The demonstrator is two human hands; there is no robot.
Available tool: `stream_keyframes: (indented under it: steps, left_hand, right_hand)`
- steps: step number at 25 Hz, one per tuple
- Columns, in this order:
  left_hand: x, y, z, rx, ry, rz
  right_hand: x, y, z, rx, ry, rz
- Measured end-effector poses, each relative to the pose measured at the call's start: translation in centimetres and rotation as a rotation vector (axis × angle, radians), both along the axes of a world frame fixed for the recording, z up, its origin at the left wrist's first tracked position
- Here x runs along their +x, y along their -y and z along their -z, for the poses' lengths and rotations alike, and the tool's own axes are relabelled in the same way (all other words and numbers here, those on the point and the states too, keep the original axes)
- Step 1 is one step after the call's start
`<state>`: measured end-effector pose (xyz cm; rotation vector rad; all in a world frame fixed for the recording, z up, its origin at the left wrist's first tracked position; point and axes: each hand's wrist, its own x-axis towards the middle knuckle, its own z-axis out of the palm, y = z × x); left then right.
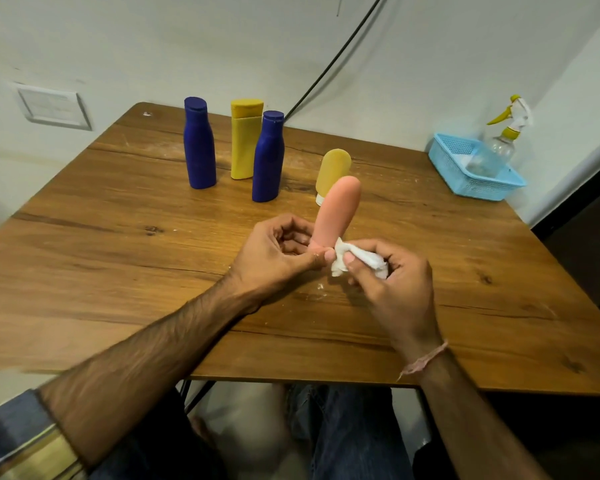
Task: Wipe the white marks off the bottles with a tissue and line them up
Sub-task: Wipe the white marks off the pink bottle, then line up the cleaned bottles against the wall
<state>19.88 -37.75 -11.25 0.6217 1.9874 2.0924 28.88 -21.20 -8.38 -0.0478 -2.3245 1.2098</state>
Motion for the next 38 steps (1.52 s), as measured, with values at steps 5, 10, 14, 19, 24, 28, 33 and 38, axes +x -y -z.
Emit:
stream_keyframes:
  steps: [5, 10, 14, 19, 24, 28, 33, 38]
  left_hand:
    - [0.5, -0.4, 0.4, -0.096, -0.077, -0.13]
    - [0.1, -0.6, -0.4, -0.203, -0.084, -0.137]
    - [-1.6, -4.1, -2.2, -0.38, -0.14, -0.139]
    - [-4.8, -11.8, -3.1, -0.5, -0.189, -0.148]
    - [-6.9, -13.9, -2.4, -0.614, -0.158, -0.111]
    - [-7.2, -14.4, -1.8, -0.641, -0.199, -0.134]
    - [-6.8, -14.1, -1.9, -0.662, -0.191, -0.122]
    - [-3.2, -11.5, -2.9, -0.595, -0.084, -0.206]
  right_hand:
    - [0.1, 3.1, 0.9, 0.411, -0.201, 0.004]
    - [0.0, 0.5, -0.9, -0.02, -0.096, -0.131]
    - [-1.0, -3.3, -1.1, -0.65, -0.001, 0.045]
    - [-2.0, -6.8, -0.5, -0.941, 0.047, 0.178]
    - [-2.5, -9.2, -0.3, -0.935, 0.087, 0.266]
    - [-2.8, -11.0, -0.6, -0.973, 0.141, 0.281]
    - [-2.3, -11.7, -1.3, -1.066, 0.224, 0.169]
    - [-1.5, -12.1, -2.0, -1.107, 0.258, 0.099]
